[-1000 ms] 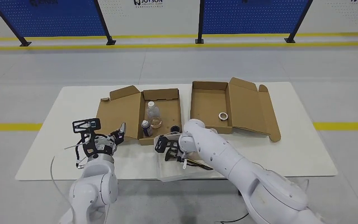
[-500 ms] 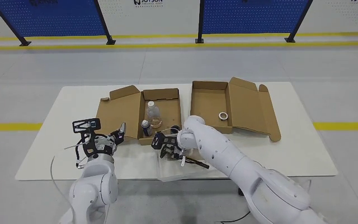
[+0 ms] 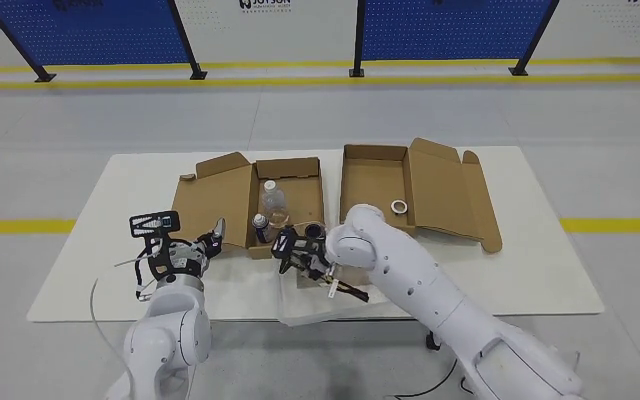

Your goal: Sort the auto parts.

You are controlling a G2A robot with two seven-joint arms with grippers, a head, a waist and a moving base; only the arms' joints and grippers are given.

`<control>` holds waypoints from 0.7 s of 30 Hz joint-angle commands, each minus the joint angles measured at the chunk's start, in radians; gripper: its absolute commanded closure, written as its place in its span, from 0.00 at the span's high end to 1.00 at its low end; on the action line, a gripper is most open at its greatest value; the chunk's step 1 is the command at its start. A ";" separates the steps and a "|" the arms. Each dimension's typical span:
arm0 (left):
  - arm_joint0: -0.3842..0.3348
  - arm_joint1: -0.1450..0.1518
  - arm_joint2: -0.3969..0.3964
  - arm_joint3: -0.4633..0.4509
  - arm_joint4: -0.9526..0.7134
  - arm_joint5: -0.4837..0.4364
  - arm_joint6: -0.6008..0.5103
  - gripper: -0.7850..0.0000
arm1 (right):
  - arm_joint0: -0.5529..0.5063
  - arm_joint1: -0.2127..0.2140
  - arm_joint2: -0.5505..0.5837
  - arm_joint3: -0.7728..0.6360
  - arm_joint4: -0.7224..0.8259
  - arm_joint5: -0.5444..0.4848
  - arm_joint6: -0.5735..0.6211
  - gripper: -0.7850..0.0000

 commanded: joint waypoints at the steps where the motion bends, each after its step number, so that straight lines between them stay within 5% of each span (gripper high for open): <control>1: 0.000 0.000 0.000 0.000 0.000 0.000 0.000 1.00 | -0.042 0.027 0.054 -0.083 -0.013 0.006 0.016 0.00; 10: 0.000 0.000 0.000 0.000 0.000 0.000 0.000 1.00 | -0.203 0.112 0.271 -0.329 -0.064 0.026 0.014 0.00; 21: 0.000 0.000 0.000 0.000 0.000 0.000 0.000 1.00 | -0.321 0.158 0.431 -0.490 -0.097 0.077 -0.103 0.00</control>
